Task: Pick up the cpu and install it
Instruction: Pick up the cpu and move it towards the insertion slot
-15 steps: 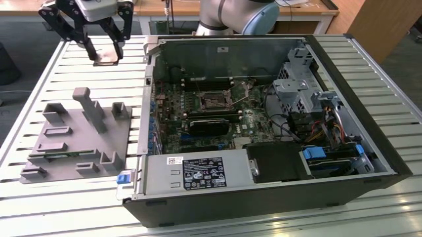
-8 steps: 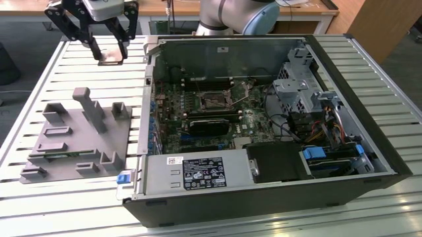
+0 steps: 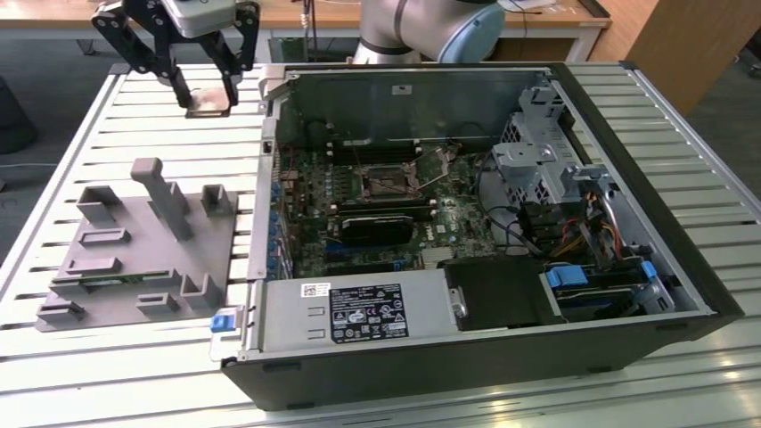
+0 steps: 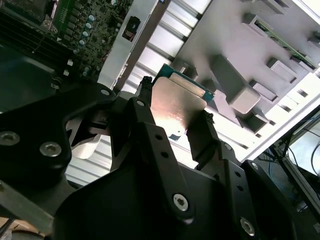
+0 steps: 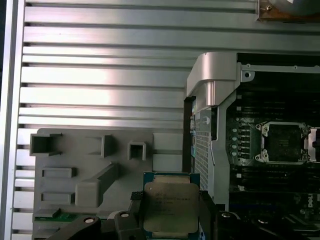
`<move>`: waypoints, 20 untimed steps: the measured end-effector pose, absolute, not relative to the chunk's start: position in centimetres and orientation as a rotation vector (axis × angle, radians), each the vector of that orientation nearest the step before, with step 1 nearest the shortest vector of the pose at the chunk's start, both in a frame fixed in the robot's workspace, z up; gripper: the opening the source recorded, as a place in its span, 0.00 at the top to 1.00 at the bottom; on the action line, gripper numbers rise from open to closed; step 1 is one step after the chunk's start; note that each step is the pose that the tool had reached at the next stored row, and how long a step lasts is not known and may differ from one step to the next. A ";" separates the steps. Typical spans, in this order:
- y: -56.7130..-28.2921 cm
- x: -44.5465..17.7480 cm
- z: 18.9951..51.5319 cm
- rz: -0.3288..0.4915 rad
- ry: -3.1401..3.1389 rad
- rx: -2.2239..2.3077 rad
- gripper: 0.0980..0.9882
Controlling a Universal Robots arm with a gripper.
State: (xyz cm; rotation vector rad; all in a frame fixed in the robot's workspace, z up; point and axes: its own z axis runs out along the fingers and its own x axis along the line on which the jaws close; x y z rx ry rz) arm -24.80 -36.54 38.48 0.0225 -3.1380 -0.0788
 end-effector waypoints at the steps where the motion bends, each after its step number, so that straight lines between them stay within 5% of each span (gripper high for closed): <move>1: -36.5 -24.7 38.5 -0.079 -3.138 0.022 0.51; 20: -36.4 -22.9 38.5 -0.079 -3.138 0.022 0.51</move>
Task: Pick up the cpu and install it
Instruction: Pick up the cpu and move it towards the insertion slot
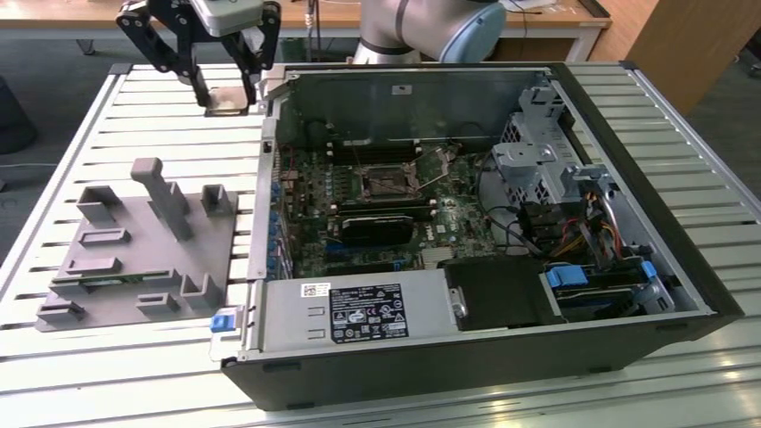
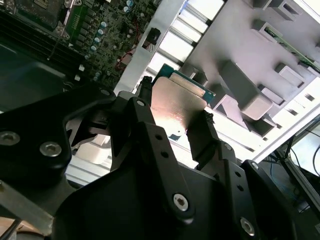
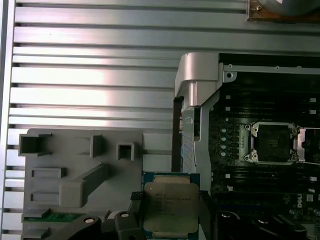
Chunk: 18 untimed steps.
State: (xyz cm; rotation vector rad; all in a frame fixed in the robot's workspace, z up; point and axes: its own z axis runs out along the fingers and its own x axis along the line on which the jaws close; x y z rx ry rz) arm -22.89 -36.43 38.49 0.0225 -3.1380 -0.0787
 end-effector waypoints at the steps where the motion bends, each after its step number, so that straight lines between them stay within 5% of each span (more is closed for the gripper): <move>1: -36.4 -22.8 38.5 -0.079 -3.138 0.022 0.51; 18: -36.3 -21.1 38.5 -0.079 -3.138 0.023 0.51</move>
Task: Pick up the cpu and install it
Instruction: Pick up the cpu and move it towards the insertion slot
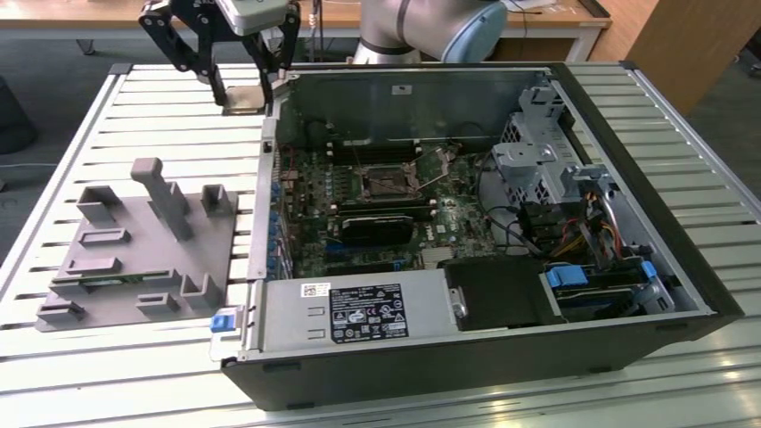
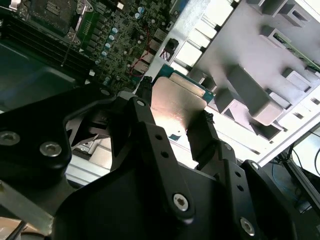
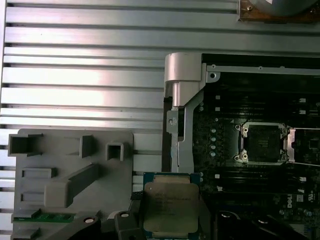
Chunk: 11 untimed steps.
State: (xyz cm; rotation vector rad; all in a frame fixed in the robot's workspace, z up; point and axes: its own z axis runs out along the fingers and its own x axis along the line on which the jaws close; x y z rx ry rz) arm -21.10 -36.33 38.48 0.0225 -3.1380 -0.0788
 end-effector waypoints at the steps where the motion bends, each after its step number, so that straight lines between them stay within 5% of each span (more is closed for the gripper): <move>1: -36.3 -21.0 38.5 -0.079 -3.138 0.022 0.51; 11: -36.3 -20.1 38.5 -0.079 -3.138 0.022 0.51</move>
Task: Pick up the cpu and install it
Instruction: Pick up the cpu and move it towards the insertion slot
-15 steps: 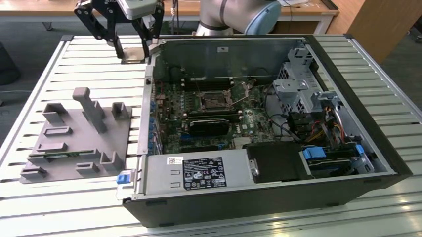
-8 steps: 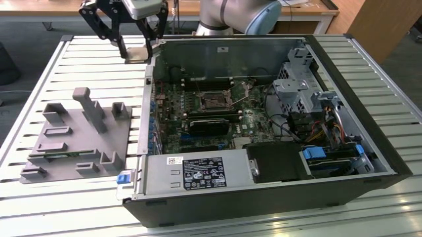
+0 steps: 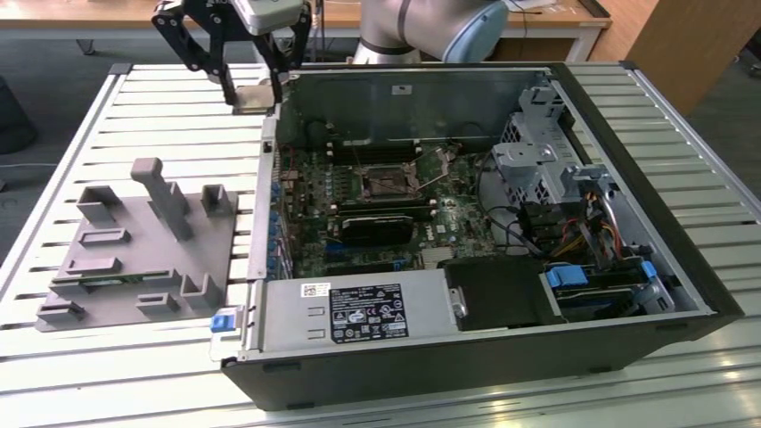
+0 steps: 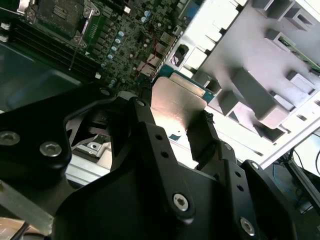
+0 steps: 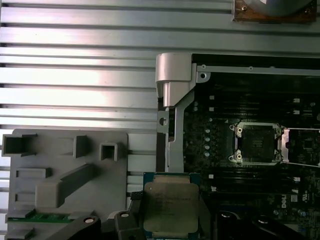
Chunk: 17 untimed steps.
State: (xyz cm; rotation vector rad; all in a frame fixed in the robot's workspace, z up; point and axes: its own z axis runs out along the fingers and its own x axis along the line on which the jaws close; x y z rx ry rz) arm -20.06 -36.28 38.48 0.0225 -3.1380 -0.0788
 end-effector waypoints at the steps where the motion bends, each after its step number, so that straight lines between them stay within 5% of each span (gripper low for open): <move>1: -36.3 -20.0 38.5 -0.079 -3.138 0.022 0.51; 17: -36.2 -18.4 38.5 -0.079 -3.138 0.022 0.51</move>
